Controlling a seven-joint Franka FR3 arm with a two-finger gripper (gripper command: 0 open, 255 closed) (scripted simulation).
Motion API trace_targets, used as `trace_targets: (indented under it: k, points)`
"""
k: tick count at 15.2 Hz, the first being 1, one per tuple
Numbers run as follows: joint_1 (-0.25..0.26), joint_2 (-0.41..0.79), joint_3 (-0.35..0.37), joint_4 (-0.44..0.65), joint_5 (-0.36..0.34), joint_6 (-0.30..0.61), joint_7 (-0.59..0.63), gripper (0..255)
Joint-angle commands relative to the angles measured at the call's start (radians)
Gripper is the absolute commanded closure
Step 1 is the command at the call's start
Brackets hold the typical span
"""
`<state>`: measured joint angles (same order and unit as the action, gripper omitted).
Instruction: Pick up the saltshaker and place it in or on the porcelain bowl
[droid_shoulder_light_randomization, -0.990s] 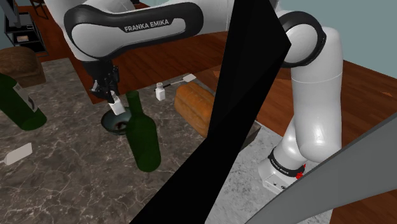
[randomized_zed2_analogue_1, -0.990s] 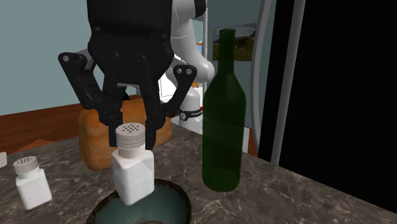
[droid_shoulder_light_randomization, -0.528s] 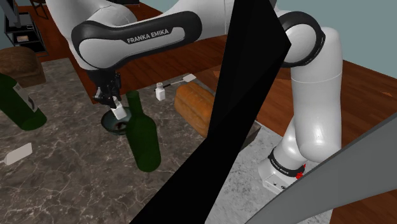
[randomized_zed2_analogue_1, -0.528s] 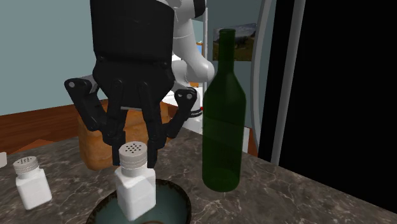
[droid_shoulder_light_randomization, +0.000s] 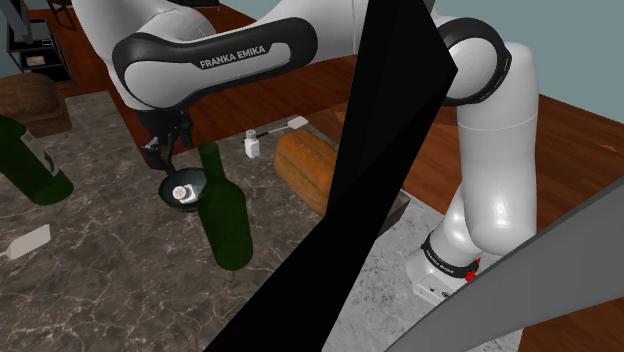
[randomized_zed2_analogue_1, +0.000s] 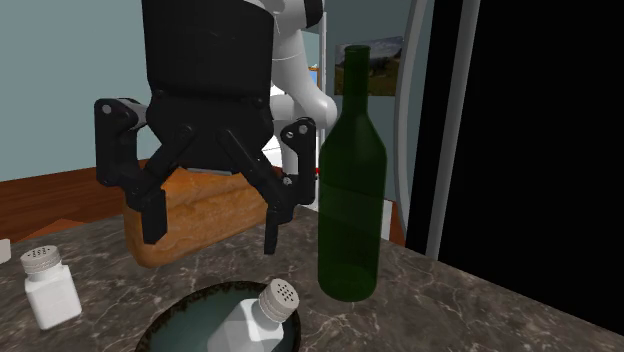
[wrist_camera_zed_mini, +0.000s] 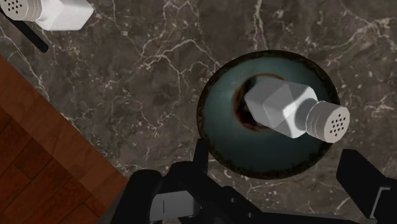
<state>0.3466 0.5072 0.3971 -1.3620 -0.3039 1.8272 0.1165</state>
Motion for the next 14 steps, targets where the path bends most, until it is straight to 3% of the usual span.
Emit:
trace_targets:
  k: [1, 6, 14]
  points:
    - [0.0, 0.0, 0.0, 0.0, 0.0, 0.0, 0.0, 0]
    - [0.021, -0.003, 0.006, 0.123, 0.006, -0.124, -0.012, 0]
    - [0.021, -0.003, 0.006, 0.123, 0.006, -0.124, -0.012, 0]
